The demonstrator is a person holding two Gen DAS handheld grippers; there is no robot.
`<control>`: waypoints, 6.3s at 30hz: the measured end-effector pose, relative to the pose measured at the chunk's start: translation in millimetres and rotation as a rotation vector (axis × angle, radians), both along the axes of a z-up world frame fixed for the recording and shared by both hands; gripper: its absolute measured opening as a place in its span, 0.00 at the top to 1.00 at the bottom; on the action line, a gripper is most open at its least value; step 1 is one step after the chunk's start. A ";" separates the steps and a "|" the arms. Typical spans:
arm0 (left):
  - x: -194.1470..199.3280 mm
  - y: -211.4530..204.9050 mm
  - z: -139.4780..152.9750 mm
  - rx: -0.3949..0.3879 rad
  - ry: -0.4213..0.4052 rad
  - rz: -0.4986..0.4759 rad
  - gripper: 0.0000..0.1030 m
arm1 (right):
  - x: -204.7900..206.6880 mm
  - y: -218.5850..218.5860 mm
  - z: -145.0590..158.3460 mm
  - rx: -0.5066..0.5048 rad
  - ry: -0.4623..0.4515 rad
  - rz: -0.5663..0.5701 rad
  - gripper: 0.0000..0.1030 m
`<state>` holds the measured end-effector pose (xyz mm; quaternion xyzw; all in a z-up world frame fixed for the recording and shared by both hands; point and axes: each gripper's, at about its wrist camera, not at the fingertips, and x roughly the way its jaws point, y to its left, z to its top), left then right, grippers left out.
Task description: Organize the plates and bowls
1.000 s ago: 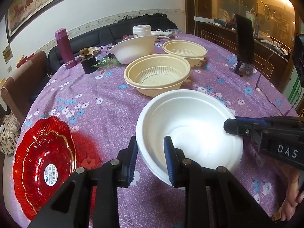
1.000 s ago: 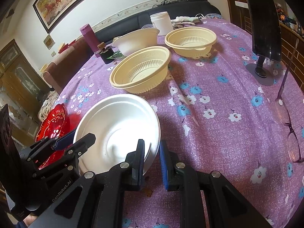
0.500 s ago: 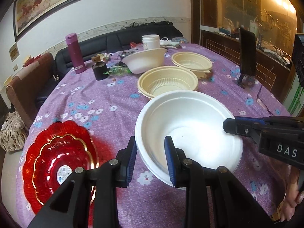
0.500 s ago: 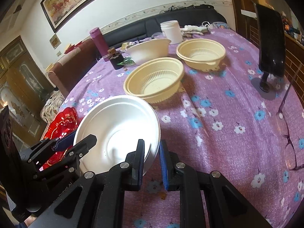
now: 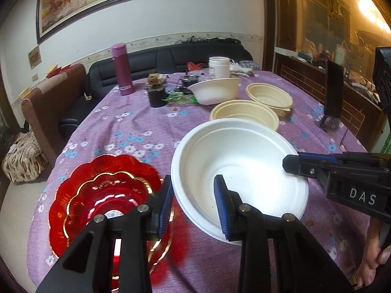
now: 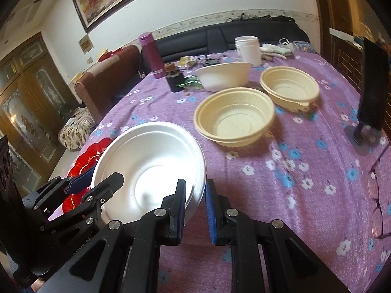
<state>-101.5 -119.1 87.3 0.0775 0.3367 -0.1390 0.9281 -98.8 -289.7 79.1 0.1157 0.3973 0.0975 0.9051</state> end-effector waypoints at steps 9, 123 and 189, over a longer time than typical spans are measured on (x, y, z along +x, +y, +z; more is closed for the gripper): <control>1.0 34.9 3.0 -0.027 -0.005 0.064 0.69 | 15.7 34.3 2.7 -0.027 0.004 0.060 0.83; -13.7 -22.6 -27.1 -0.014 0.111 -0.059 0.44 | 124.8 -140.4 -48.7 0.347 0.155 -0.250 0.43; -7.2 -10.0 -27.8 -0.098 0.186 -0.024 0.39 | 35.6 -86.0 -26.7 0.221 0.204 0.188 0.91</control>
